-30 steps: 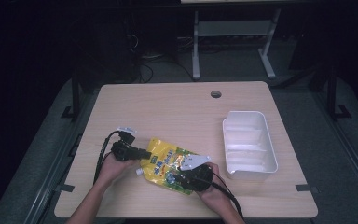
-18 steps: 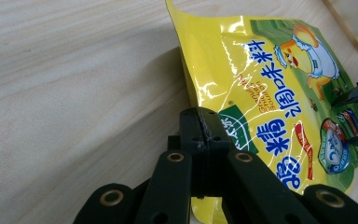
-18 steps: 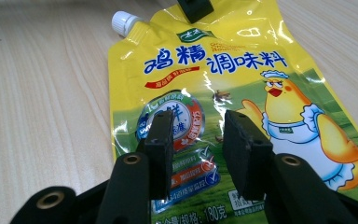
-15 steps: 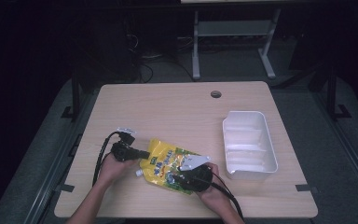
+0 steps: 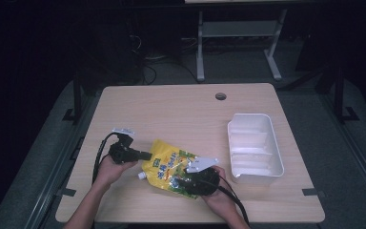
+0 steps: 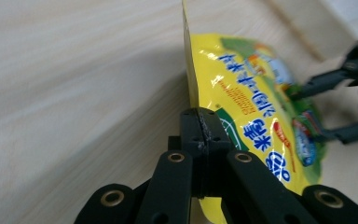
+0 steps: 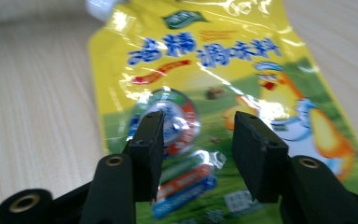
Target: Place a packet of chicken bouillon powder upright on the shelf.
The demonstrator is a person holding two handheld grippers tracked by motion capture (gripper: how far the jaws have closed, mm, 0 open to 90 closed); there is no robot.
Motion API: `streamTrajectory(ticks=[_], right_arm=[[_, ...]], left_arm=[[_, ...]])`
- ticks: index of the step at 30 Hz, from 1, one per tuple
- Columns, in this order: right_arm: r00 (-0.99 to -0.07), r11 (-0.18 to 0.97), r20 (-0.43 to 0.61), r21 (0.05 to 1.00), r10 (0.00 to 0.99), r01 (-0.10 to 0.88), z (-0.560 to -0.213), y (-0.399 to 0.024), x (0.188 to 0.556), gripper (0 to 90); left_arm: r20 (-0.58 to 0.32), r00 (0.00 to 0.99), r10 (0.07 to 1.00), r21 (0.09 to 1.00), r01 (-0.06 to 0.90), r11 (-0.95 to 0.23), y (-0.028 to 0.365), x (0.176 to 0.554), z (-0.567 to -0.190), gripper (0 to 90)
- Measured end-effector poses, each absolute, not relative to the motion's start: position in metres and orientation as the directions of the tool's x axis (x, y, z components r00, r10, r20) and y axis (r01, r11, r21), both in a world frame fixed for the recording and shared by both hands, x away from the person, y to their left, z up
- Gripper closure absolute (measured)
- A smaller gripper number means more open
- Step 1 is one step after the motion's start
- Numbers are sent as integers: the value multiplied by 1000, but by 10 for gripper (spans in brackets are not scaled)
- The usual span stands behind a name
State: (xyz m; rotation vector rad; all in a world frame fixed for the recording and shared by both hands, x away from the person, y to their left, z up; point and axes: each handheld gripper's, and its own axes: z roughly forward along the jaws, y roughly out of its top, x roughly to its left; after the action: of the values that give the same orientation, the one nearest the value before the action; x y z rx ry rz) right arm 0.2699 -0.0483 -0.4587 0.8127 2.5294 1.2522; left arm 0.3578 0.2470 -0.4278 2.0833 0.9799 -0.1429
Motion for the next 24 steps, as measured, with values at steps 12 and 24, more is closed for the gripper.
streamTrajectory(ticks=[12, 24], right_arm=[[-805, 342, 97, 870, 586, 355, -416, -78, 271, 461], [-833, 374, 91, 863, 546, 340, -397, -81, 285, 395]], left_arm=[[-352, 775, 525, 707, 587, -394, 243, 348, -371, 900], [-296, 849, 438, 721, 500, -480, 219, 341, -330, 900]])
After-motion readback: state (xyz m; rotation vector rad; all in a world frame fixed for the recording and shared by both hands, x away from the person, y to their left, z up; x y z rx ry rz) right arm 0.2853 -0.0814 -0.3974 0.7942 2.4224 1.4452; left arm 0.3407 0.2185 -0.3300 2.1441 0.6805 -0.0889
